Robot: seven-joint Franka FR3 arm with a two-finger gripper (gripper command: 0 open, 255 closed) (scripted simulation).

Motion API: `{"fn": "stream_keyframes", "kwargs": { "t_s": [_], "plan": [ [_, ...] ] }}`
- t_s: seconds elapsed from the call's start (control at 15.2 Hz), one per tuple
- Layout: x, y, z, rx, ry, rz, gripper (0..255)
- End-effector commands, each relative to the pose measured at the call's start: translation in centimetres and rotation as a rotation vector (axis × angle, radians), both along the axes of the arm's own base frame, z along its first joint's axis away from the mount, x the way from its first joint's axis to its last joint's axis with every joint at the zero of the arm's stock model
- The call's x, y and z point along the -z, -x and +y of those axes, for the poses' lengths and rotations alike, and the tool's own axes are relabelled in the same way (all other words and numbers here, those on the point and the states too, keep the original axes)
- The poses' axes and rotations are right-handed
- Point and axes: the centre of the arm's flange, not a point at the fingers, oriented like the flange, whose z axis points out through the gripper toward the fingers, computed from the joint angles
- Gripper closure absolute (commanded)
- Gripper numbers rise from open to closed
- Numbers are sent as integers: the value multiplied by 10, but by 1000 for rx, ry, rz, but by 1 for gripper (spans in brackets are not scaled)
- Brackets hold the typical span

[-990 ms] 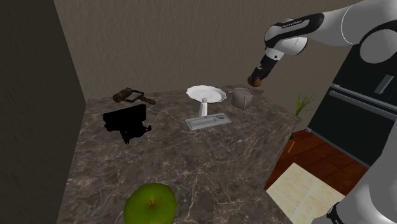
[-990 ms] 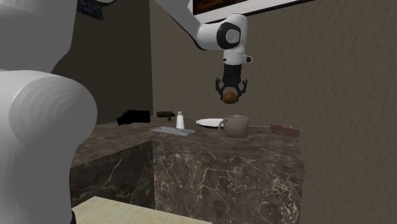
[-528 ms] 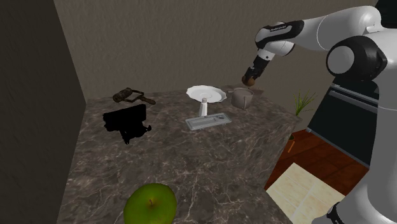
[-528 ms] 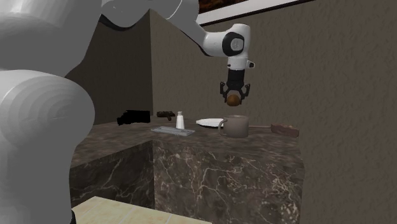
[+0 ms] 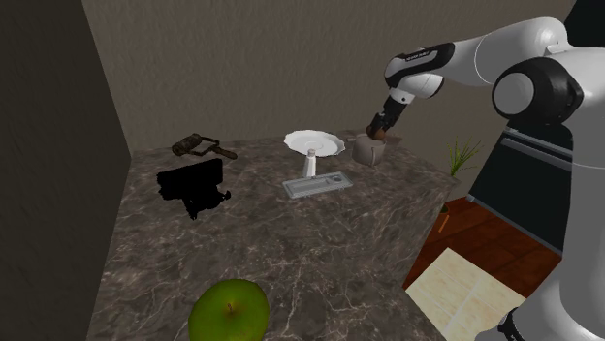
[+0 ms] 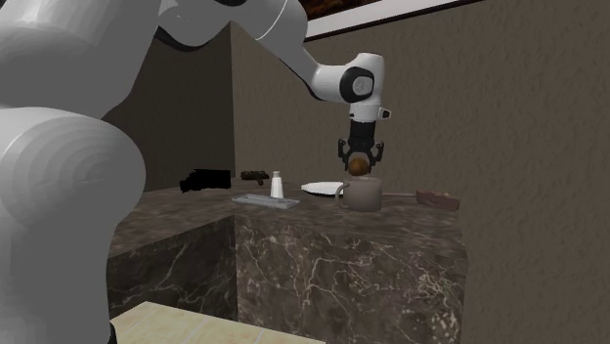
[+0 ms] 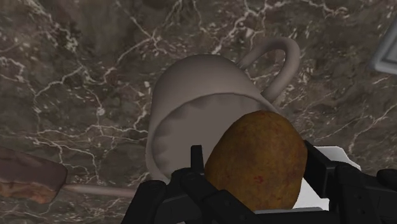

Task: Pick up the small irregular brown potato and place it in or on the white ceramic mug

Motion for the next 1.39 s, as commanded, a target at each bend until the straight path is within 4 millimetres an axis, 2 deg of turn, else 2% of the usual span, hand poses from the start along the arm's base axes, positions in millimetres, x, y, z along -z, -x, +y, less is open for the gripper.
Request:
{"fn": "stream_keyframes", "kwargs": {
  "t_s": [0.0,0.46,0.53,0.86,1.12,1.32],
  "plan": [
    [9,0,1,0,0,-1,255],
    [9,0,1,0,0,-1,255],
    [9,0,1,0,0,-1,0],
    [9,0,1,0,0,0,0],
    [-39,13,-4,0,0,-1,0],
    [-39,13,-4,0,0,0,0]
  ]
}}
